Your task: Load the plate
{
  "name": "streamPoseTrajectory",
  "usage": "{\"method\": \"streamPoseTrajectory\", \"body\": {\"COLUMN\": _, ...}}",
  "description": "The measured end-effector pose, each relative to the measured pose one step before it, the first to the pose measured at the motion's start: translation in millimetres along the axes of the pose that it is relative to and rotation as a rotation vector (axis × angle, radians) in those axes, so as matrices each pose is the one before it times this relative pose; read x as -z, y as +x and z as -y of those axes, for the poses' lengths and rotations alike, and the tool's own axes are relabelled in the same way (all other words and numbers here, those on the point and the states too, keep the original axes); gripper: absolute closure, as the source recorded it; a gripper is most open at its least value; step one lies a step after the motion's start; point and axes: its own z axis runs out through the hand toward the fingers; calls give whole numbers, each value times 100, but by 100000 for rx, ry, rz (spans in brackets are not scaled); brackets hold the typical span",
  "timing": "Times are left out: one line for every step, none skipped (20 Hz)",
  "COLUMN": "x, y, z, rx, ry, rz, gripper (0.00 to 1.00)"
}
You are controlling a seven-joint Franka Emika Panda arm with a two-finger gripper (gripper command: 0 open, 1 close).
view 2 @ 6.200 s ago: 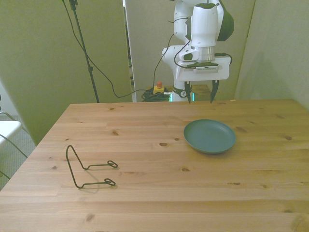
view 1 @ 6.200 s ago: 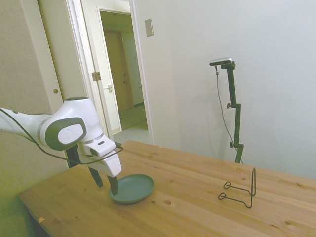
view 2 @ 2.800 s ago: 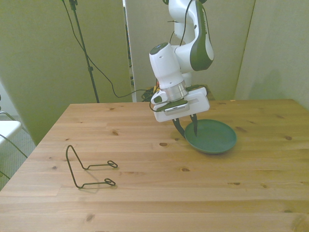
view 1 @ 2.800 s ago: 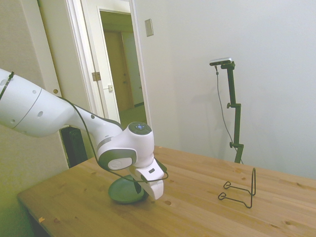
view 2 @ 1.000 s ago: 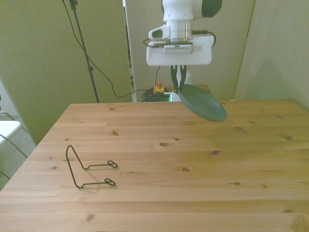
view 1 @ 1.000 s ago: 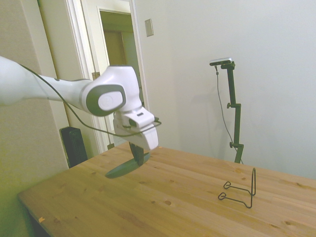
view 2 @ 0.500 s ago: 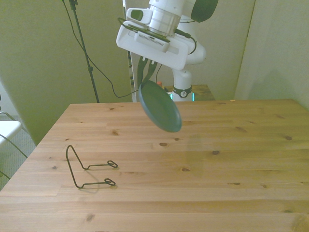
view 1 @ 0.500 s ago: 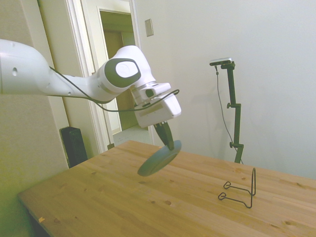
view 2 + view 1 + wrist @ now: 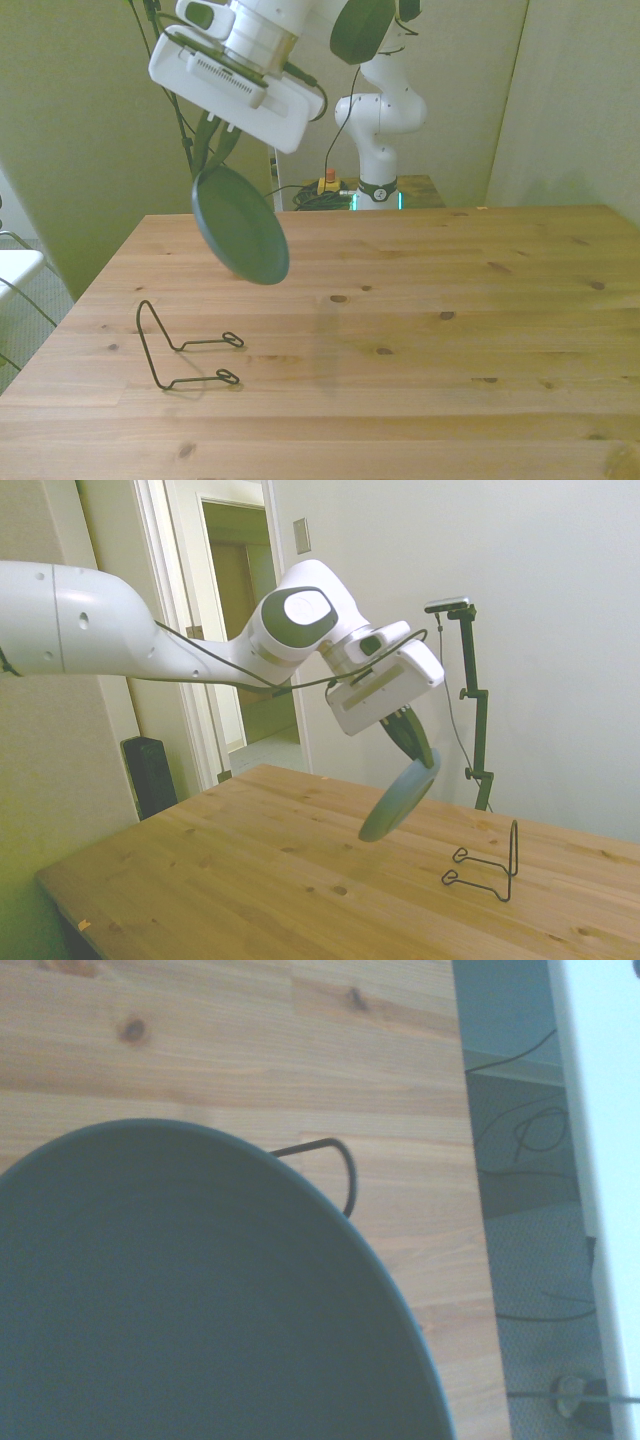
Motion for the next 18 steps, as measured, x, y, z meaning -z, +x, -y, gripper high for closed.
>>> {"method": "streamPoseTrajectory", "body": {"x": -683, "y": 694, "z": 185, "rx": 129, "ry": -887, "rz": -1095, "gripper": 100}}
{"method": "streamPoseTrajectory", "body": {"x": -557, "y": 626, "z": 279, "rx": 286, "ry": -910, "rz": -1394, "gripper": 100}}
{"method": "streamPoseTrajectory", "body": {"x": -379, "y": 478, "z": 389, "rx": 387, "ry": -452, "rz": -1510, "gripper": 100}}
{"method": "streamPoseTrajectory", "body": {"x": -193, "y": 333, "z": 533, "rx": 1086, "ry": -852, "rz": -2063, "gripper": 100}}
{"method": "streamPoseTrajectory", "body": {"x": -19, "y": 166, "z": 600, "rx": 1480, "ry": -858, "rz": -2118, "gripper": 100}}
{"method": "streamPoseTrajectory", "body": {"x": 163, "y": 45, "z": 632, "rx": 1654, "ry": -1024, "rz": -1781, "gripper": 100}}
{"method": "streamPoseTrajectory", "body": {"x": 335, "y": -29, "z": 645, "rx": 1710, "ry": -1179, "rz": -1922, "gripper": 100}}
{"method": "streamPoseTrajectory", "body": {"x": 448, "y": -11, "z": 611, "rx": 1447, "ry": -1062, "rz": -2056, "gripper": 100}}
{"method": "streamPoseTrajectory", "body": {"x": 513, "y": -10, "z": 579, "rx": 1133, "ry": -1353, "rz": -2119, "gripper": 100}}
{"method": "streamPoseTrajectory", "body": {"x": 380, "y": -56, "z": 490, "rx": 435, "ry": -1781, "rz": -2357, "gripper": 100}}
{"method": "streamPoseTrajectory", "body": {"x": 168, "y": -72, "z": 372, "rx": 233, "ry": -1306, "rz": -1580, "gripper": 100}}
{"method": "streamPoseTrajectory", "body": {"x": 54, "y": -2, "z": 179, "rx": 270, "ry": -1160, "rz": -1219, "gripper": 100}}
{"method": "streamPoseTrajectory", "body": {"x": -50, "y": 89, "z": -4, "rx": 145, "ry": -967, "rz": -875, "gripper": 100}}
{"method": "streamPoseTrajectory", "body": {"x": -139, "y": 118, "z": -172, "rx": -83, "ry": -584, "rz": -307, "gripper": 100}}
{"method": "streamPoseTrajectory", "body": {"x": -196, "y": 117, "z": -276, "rx": -12, "ry": -774, "rz": -336, "gripper": 100}}
{"method": "streamPoseTrajectory", "body": {"x": -233, "y": 104, "z": -262, "rx": 291, "ry": -1064, "rz": -609, "gripper": 100}}
{"method": "streamPoseTrajectory", "body": {"x": -340, "y": 100, "z": -274, "rx": 181, "ry": -938, "rz": -484, "gripper": 100}}
{"method": "streamPoseTrajectory", "body": {"x": -467, "y": 98, "z": -260, "rx": 67, "ry": -676, "rz": -415, "gripper": 100}}
